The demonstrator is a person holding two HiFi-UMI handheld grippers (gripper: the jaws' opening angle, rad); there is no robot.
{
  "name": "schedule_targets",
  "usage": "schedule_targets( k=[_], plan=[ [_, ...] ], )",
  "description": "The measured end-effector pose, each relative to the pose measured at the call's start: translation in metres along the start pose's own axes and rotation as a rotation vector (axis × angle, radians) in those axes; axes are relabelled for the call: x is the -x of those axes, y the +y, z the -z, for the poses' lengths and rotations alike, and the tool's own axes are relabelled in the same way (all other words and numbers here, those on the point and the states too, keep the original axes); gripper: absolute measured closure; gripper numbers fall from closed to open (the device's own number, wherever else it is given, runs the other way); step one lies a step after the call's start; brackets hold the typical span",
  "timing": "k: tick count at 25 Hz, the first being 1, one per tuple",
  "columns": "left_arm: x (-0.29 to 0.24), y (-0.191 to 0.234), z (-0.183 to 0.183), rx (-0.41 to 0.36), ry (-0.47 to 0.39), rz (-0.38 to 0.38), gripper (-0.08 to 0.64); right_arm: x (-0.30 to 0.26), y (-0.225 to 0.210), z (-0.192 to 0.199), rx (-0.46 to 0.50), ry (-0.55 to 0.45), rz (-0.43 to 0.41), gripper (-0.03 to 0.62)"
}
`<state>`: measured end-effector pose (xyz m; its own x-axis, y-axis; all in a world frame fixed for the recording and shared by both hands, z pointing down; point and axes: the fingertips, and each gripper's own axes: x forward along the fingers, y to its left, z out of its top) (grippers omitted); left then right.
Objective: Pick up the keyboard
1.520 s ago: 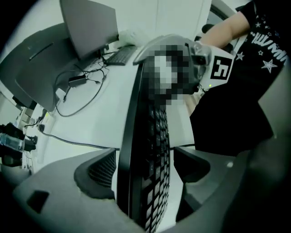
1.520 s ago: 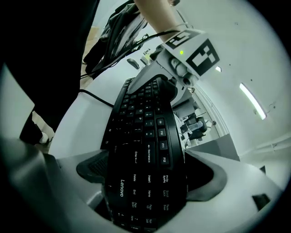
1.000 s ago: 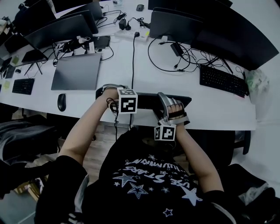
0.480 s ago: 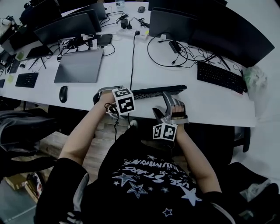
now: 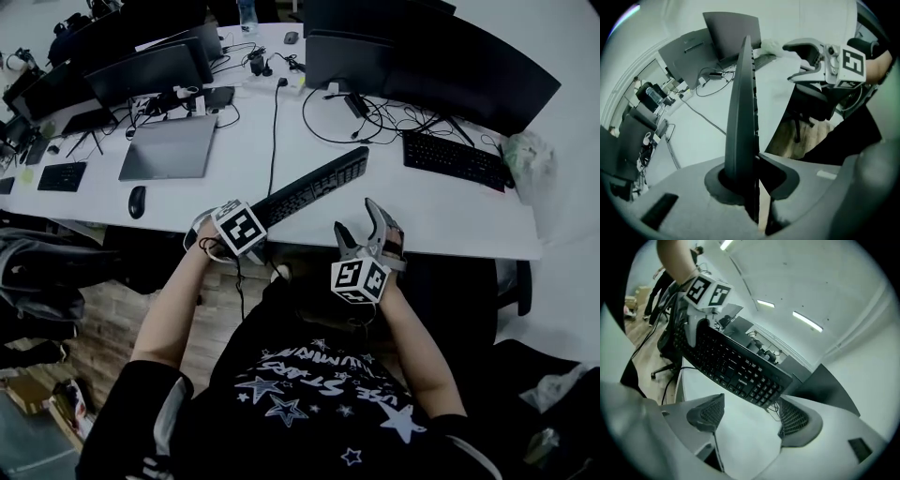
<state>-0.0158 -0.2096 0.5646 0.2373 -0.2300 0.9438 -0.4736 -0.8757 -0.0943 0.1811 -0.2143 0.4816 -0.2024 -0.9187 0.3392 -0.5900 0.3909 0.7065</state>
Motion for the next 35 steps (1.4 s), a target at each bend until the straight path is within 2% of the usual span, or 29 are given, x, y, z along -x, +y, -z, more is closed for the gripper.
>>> schedule_targets(
  k=[3,8,14,19,24,35],
  plan=[
    [0.016,-0.015,-0.002,0.089,-0.107,-0.022,0.477,0.019,-0.006,0.006,-0.122,0.019,-0.008,0.32],
    [0.023,-0.06,0.012,0.254,-0.199,0.037,0.477,0.048,-0.003,0.015,-0.258,0.023,-0.009,0.451],
    [0.032,-0.122,0.021,0.399,-0.314,0.189,0.476,0.069,0.01,0.022,-0.349,0.04,0.008,0.583],
    [0.029,-0.157,0.026,0.425,-0.379,0.256,0.476,0.075,0.023,0.028,-0.412,0.088,0.0,0.586],
    [0.041,-0.176,0.048,0.471,-0.44,0.346,0.476,0.092,0.035,0.013,-0.484,0.104,0.02,0.586],
    [0.079,-0.186,0.12,0.472,-0.469,0.359,0.476,0.148,0.074,-0.017,-0.492,0.177,0.07,0.586]
  ],
)
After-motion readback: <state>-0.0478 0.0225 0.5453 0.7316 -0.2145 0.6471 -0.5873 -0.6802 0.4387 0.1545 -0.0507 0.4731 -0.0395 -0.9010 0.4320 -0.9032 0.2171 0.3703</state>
